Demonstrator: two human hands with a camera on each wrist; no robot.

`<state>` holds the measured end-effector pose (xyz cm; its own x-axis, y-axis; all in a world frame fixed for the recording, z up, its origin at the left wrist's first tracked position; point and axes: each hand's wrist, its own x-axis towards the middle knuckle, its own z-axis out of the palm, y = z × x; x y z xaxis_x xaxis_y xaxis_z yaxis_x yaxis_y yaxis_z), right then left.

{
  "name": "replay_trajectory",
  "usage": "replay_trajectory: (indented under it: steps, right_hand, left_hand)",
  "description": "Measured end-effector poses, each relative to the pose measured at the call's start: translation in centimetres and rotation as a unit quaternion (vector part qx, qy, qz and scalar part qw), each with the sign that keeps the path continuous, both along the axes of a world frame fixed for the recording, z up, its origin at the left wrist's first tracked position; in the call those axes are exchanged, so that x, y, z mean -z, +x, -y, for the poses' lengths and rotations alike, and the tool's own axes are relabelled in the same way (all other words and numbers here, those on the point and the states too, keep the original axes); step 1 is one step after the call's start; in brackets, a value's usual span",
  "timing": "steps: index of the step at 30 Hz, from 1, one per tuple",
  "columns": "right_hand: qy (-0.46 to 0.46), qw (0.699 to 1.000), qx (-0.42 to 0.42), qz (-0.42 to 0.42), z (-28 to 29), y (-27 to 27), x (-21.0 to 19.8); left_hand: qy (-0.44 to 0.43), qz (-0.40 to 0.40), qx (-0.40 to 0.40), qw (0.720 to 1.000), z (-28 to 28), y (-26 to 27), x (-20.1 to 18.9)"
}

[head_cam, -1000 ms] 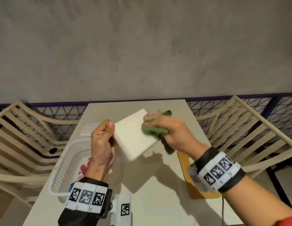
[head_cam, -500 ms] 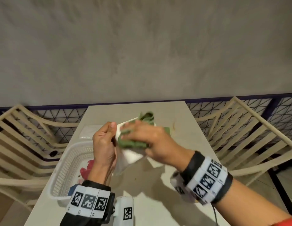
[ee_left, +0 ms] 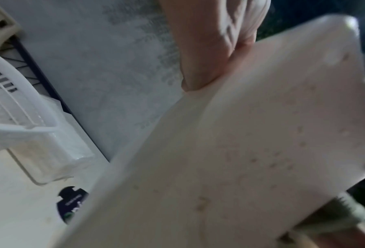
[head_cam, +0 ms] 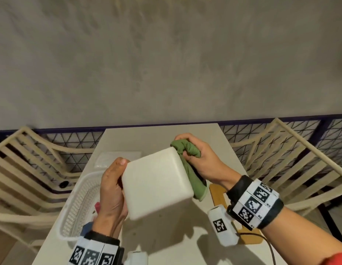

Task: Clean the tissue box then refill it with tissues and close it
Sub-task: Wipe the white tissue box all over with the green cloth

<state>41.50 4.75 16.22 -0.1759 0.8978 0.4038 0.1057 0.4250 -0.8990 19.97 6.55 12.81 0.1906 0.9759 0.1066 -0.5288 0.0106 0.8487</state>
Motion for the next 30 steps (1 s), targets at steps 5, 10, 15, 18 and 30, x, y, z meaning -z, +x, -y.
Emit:
replay_trajectory:
  steps: [5,10,15,18,30]
  right_hand:
    - [0.000,0.993,0.012,0.114,0.4,-0.2,-0.7]
    - [0.088,0.931,0.057,0.349,0.6,-3.6,-0.5]
    - [0.144,0.951,0.128,0.241,2.1,-6.4,3.1]
    - [0.145,0.954,0.106,0.241,3.0,-4.1,5.2]
    - [0.252,0.926,0.035,0.280,4.2,-6.5,5.6]
  left_hand:
    - [0.130,-0.281,0.063,0.949,0.1,-0.9,-0.3]
    - [0.210,-0.356,0.094,0.906,-0.3,0.8,-0.9]
    - [0.128,-0.178,0.010,0.976,0.1,0.2,1.3]
    - [0.092,-0.139,0.005,0.986,0.3,-1.3,1.8]
    - [0.048,-0.004,-0.050,0.998,-1.2,-1.3,2.3]
